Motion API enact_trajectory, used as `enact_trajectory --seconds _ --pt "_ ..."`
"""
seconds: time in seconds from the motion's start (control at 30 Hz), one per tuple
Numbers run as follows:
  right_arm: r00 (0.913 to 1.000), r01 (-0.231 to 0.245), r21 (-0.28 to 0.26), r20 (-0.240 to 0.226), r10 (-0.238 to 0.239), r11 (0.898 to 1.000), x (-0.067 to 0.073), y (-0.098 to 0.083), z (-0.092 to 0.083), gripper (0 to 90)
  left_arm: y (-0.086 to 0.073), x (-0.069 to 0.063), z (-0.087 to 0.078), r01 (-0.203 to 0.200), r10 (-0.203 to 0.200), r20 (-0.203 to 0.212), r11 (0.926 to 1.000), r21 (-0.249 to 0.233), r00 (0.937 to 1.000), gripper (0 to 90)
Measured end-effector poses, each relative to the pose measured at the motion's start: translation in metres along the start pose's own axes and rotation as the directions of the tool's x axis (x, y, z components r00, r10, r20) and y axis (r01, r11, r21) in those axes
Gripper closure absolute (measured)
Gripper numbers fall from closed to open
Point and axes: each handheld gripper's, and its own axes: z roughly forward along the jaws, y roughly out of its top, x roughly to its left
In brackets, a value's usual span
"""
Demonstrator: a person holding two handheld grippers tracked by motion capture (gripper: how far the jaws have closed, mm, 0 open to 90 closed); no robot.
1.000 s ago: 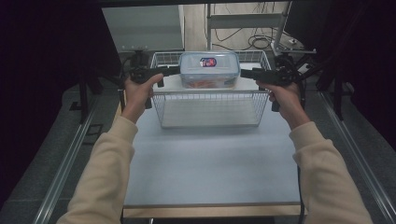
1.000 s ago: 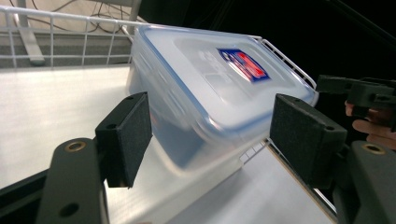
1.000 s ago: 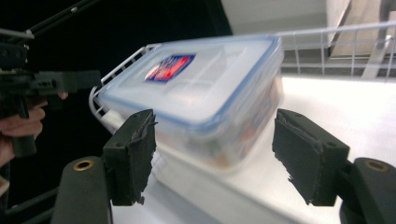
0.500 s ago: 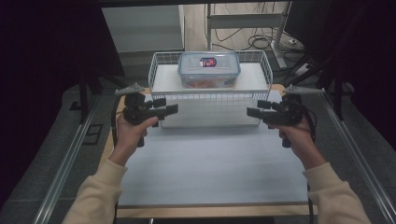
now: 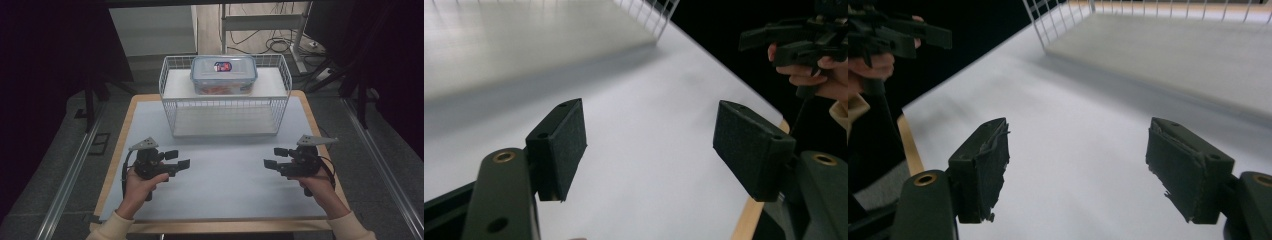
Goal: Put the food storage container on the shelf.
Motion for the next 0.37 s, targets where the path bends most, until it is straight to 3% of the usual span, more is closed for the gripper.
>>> enact_trajectory --seconds 0.07,0.17,0.37 --pt "1.0000 0.007 0.024 0.001 -0.007 1.000 0.001 -0.004 0.005 23.8 -0.002 0.000 0.003 0.003 -0.003 -0.001 1.0000 0.006 1.0000 28.2" --pt "1.0000 0.006 0.015 -0.005 -0.006 1.000 0.003 -0.007 0.005 23.3 -0.004 -0.003 0.005 -0.002 0.002 0.008 0.9999 0.011 1.0000 27.8" --pt "0.9984 0.055 0.024 0.014 -0.055 0.998 0.007 -0.018 0.002 20.7 -0.008 -0.003 0.010 -0.002 0.002 0.007 0.9995 0.030 1.0000 26.0"
